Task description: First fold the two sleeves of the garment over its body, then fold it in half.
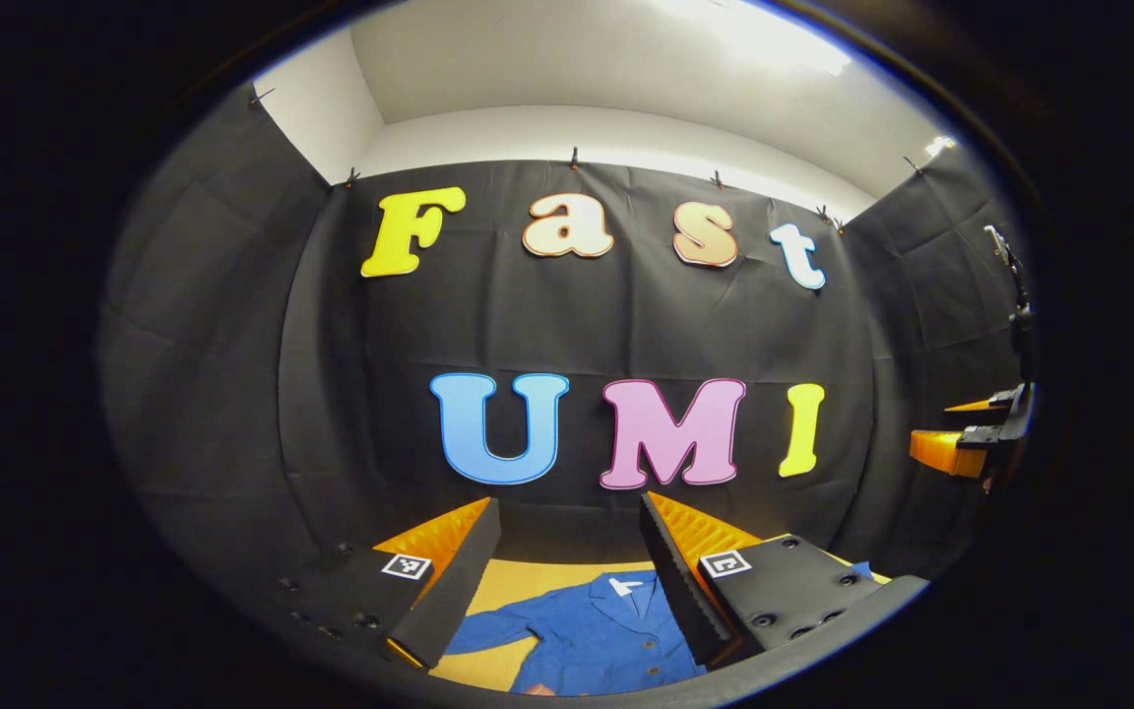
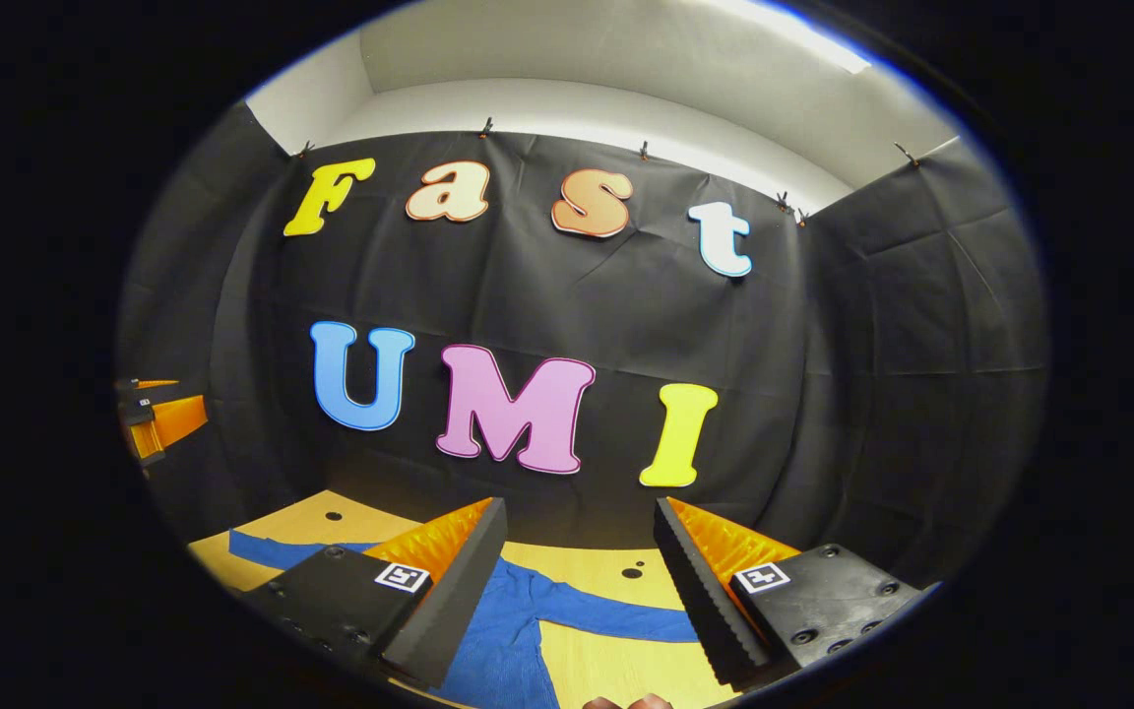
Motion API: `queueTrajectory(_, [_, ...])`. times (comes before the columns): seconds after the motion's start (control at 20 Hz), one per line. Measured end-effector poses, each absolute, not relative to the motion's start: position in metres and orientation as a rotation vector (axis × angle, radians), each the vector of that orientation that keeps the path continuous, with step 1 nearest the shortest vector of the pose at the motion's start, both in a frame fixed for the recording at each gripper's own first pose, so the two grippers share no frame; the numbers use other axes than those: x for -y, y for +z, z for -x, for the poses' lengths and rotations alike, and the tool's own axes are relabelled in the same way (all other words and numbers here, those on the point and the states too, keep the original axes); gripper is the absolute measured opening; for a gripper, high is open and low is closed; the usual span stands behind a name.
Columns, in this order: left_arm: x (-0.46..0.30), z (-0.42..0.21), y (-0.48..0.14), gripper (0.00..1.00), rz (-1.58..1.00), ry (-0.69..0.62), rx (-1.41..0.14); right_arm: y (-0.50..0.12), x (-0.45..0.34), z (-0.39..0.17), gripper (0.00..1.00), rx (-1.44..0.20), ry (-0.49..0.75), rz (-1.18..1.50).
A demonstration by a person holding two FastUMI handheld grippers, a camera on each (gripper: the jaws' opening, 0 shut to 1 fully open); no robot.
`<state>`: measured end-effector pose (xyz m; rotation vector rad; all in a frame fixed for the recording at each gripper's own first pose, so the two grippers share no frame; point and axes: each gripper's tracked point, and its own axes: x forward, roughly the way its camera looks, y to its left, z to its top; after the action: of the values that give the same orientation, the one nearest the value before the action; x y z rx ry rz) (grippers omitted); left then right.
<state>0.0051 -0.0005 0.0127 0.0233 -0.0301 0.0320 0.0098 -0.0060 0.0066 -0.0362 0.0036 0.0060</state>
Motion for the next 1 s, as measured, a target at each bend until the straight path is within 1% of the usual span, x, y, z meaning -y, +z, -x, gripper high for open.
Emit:
queueTrajectory(0.3, [-0.009, -0.002, 0.002, 0.81, -0.02, 0.047, 0.004, 0.005, 0.003, -0.023, 0.96, -0.056, 0.04, 0.026])
queueTrajectory(0.4, [-0.013, 0.0, -0.003, 0.81, -0.004, 0.044, -0.006, 0.002, 0.004, -0.033, 0.96, -0.099, 0.054, 0.025])
queueTrajectory(0.55, [-0.022, 0.002, -0.011, 0.81, -0.01, 0.035, -0.016, -0.021, 0.012, -0.053, 0.96, -0.234, 0.08, 0.058])
queueTrajectory(0.75, [-0.046, 0.006, -0.025, 0.81, -0.015, 0.076, -0.043, -0.048, 0.027, -0.088, 0.96, -0.428, 0.104, -0.034])
queueTrajectory(0.9, [-0.056, 0.006, -0.035, 0.81, -0.011, 0.113, -0.064, -0.092, 0.074, -0.133, 0.96, -0.575, 0.039, -0.045])
queueTrajectory(1.0, [-0.063, 0.003, -0.04, 0.82, -0.034, 0.151, -0.084, -0.136, 0.105, -0.154, 0.96, -0.722, -0.018, -0.095])
